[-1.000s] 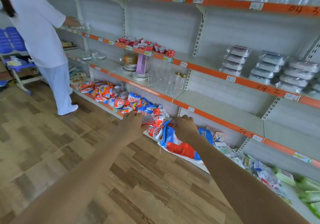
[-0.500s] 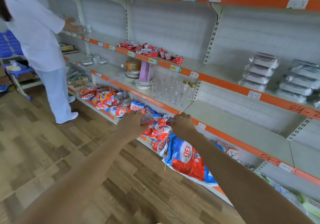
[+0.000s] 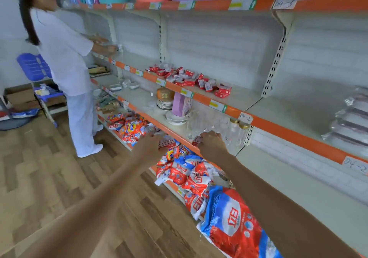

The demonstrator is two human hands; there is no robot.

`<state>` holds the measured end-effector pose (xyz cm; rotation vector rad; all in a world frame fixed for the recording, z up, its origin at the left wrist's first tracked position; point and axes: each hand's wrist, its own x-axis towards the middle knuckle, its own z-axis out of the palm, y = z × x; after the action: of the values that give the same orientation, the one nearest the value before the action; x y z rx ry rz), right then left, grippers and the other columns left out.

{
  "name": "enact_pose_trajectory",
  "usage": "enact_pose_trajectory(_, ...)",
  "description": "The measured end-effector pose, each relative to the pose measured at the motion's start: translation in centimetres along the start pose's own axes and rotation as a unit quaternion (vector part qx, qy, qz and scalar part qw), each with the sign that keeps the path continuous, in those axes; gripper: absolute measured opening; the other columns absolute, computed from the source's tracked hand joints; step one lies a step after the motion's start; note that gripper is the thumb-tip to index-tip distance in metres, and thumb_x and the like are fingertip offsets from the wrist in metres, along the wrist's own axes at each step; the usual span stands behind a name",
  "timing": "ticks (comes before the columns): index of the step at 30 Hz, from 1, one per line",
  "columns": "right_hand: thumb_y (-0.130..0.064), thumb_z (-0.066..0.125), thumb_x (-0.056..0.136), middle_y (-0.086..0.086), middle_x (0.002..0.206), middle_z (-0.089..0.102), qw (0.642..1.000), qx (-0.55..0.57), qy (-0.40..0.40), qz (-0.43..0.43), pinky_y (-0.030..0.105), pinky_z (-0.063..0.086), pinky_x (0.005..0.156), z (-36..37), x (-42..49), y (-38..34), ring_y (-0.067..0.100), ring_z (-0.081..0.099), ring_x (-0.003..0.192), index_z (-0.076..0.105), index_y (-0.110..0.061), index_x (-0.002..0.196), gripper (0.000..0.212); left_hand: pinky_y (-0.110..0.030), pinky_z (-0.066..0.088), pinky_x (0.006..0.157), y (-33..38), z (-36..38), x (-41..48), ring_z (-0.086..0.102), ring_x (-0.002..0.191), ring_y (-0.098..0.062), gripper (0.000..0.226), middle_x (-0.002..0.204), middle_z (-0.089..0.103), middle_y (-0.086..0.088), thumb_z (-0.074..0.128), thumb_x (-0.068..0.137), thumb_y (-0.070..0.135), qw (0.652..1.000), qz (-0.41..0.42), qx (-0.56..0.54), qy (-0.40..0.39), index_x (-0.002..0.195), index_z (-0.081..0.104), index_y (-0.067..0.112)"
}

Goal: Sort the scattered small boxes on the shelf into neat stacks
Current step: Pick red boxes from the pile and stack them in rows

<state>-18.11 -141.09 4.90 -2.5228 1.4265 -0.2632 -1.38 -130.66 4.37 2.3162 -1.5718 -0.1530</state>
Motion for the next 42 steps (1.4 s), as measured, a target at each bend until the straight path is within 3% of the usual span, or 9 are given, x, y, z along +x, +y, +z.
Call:
enact_pose_trajectory(13,-0.02,0.045,0.09,0.016,0.119,0.048,0.997,-0.03,-0.032,-0.066,0.037,0.037,0.093,4.7,16.2,-4.0,0.032,0.044,0.112,0.05,-0.004,0.114,0.029,-0.039,0.047,0.084,-7.4,0.2,12.0,0.044,0.112,-0.029,0.039,0.119,0.05,-0.01,0.052,0.091,0.035,0.997,-0.068,0.036,0.013,0.125,0.051,0.017)
enact_pose_trajectory(19,-0.017,0.046,0.088,0.021,0.108,0.052,0.997,-0.016,-0.029,-0.074,0.033,0.038,0.077,6.4,25.1,-10.2,0.034,0.049,0.103,0.053,0.0,0.102,0.023,-0.038,0.043,0.084,-13.9,-1.6,20.4,0.044,0.113,-0.031,0.037,0.119,0.049,-0.013,0.05,0.091,0.033,0.996,-0.068,0.048,0.021,0.121,0.051,0.012)
enact_pose_trajectory(24,-0.019,0.045,0.09,0.018,0.116,0.05,0.997,-0.007,-0.021,-0.07,0.038,0.038,0.086,7.1,32.8,-15.2,0.034,0.044,0.11,0.05,-0.002,0.105,0.024,-0.039,0.042,0.091,-19.2,-3.6,27.5,0.04,0.121,-0.031,0.042,0.132,0.044,-0.011,0.051,0.091,0.032,0.997,-0.058,0.035,0.03,0.13,0.049,0.016)
enact_pose_trajectory(38,-0.019,0.048,0.088,0.015,0.124,0.045,0.996,0.022,-0.02,-0.089,0.04,0.033,0.097,10.4,50.4,-22.0,0.032,0.038,0.119,0.047,-0.009,0.119,0.033,-0.037,0.04,0.093,-29.9,-2.6,43.1,0.041,0.118,-0.03,0.048,0.13,0.045,-0.01,0.053,0.09,0.032,0.997,-0.072,-0.002,0.031,0.136,0.043,0.018)
enact_pose_trajectory(42,-0.021,0.048,0.087,0.012,0.121,0.047,0.995,0.031,-0.022,-0.095,0.041,0.033,0.101,11.4,57.6,-23.4,0.033,0.038,0.119,0.049,-0.01,0.117,0.032,-0.038,0.041,0.09,-32.3,-2.6,49.3,0.042,0.113,-0.03,0.04,0.122,0.049,-0.01,0.053,0.09,0.032,0.996,-0.077,-0.009,0.05,0.127,0.051,0.019)
